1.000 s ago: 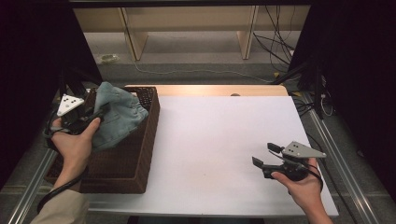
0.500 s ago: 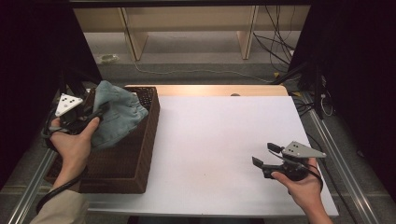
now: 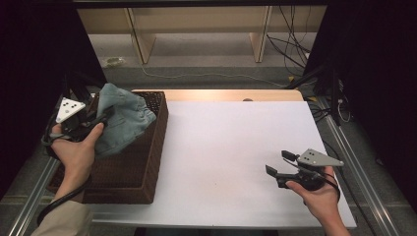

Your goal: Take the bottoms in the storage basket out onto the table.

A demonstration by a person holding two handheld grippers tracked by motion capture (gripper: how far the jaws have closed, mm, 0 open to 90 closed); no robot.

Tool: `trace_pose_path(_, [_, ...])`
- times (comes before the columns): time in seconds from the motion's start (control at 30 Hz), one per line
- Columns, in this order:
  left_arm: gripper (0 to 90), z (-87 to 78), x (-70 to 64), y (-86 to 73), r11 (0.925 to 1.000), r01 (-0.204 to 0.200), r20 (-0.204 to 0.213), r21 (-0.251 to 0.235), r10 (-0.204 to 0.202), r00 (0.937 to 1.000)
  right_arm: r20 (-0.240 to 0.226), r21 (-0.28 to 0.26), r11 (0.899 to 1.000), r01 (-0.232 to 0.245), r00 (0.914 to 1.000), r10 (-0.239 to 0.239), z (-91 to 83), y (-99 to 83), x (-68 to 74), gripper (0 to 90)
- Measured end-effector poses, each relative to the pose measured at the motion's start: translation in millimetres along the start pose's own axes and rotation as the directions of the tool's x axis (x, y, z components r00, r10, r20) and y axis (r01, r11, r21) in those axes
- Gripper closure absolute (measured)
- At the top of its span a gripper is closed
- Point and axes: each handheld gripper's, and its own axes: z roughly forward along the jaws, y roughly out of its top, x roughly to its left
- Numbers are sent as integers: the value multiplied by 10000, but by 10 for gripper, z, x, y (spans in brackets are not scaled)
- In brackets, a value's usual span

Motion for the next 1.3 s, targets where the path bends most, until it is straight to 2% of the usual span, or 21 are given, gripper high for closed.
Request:
trace_pose_path(0.57, [758, -22, -55, 30, 9999, -10, 205, -141, 13, 9998, 35, -17, 10000, -2, 10000, 2, -2, 1, 2, 202])
trace_pose_path(1.3, [757, -37, -151, 64, 9995, -224, 522, -242, 236, 9984, 35, -18, 10000, 13, 10000, -13, -4, 1, 2, 202])
